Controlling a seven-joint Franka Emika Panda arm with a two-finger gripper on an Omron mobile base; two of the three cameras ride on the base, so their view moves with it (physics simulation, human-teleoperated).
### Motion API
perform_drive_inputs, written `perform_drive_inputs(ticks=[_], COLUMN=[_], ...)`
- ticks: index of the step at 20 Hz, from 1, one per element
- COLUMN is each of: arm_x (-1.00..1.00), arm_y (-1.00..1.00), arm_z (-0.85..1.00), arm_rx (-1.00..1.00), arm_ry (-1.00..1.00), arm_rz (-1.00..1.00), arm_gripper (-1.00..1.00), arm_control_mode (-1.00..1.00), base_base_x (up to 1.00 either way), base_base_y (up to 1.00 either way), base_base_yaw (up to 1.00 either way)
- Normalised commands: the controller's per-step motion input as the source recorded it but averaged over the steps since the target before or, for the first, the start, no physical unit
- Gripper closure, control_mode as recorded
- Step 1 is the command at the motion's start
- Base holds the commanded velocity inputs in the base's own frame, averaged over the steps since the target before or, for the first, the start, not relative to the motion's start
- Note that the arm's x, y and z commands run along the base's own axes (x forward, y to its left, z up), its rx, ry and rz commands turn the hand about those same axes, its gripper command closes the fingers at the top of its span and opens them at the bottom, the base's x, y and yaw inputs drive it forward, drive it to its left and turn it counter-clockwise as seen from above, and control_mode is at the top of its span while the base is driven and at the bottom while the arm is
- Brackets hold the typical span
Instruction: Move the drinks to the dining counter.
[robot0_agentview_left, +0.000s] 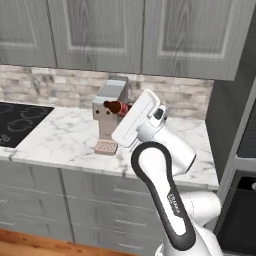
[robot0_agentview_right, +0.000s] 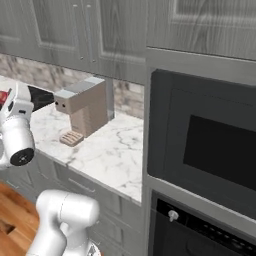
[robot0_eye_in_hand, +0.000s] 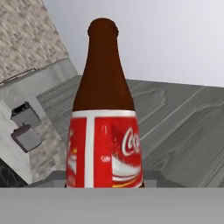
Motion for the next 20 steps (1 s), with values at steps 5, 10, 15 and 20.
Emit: perform_drive_inputs(ticks=[5,10,15,20], arm_x=[0.0,0.0,0.0,0.0], arm_y=[0.0,0.0,0.0,0.0], arm_z=[0.0,0.0,0.0,0.0], arm_rx=[0.0,0.0,0.0,0.0], arm_ry=[0.0,0.0,0.0,0.0], arm_rz=[0.0,0.0,0.0,0.0], arm_gripper=[1.0,1.0,1.0,1.0], arm_control_mode=[1.0,1.0,1.0,1.0], base_base_x=[-0.26,-0.51,-1.0,-1.0], base_base_y=[-0.03,0.0,0.18,0.29], base_base_yaw=[-0.09,-0.04,-0.02,-0.03])
